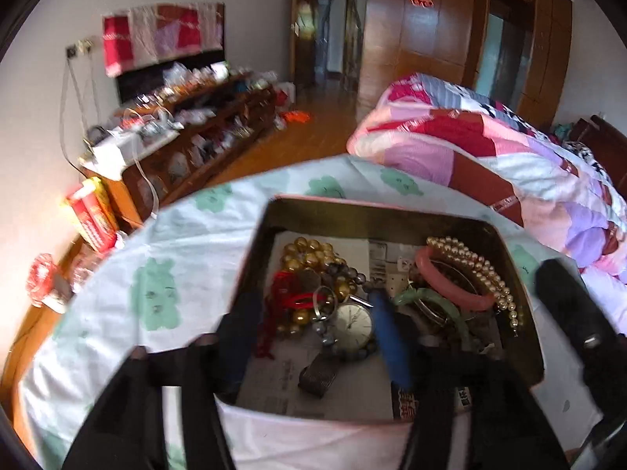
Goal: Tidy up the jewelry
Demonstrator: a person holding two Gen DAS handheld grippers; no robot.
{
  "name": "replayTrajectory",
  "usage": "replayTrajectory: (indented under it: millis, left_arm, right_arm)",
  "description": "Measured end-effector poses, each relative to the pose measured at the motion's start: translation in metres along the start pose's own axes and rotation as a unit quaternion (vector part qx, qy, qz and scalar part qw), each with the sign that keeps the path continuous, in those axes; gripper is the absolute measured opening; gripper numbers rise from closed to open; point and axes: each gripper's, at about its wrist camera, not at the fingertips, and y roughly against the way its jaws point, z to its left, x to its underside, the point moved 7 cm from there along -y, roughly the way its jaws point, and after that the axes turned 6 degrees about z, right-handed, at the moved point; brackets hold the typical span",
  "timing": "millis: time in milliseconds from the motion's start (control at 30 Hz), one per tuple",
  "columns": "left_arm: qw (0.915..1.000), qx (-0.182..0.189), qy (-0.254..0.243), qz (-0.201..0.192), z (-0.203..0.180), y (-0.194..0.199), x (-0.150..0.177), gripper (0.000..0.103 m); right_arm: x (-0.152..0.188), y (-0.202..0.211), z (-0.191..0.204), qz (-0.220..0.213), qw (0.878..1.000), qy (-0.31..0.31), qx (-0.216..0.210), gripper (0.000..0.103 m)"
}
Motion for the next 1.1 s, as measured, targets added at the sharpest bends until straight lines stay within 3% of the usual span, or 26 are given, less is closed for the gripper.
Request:
replayTrajectory:
  millis: [67, 300, 600, 867, 1100]
  left_arm:
    - [0.9998, -0.015, 0.005, -0.011, 0.002, 0.011, 0.003, 0.077]
    - [0.9984, -0.05, 0.022, -0.012, 0.017, 0.031, 0.029, 0.078]
    - [0.9941, -0.104, 0.006, -0.028, 0.029, 0.059, 0.066, 0.078]
    - [0.9918, -0.101, 0.032, -0.07, 0.04, 0.106, 0.084, 0.078]
    - [0.986, -0.107, 0.033, -0.123, 0.042, 0.152, 0.083, 0.078]
  right_arm:
    - [-0.005, 0.015, -0.002, -0.034, 0.999, 0.003, 0.028, 0.087]
    - [0.003, 0.05, 0.003, -0.081, 0.99, 0.032, 0.112, 0.101]
    - [0.014, 0.083, 0.015, -0.113, 0.982, 0.049, 0.142, 0.103]
    - [0.03, 0.119, 0.017, -0.128, 0.984, 0.028, 0.124, 0.103]
    - [0.022, 0.143, 0.032, -0.151, 0.978, 0.049, 0.133, 0.103]
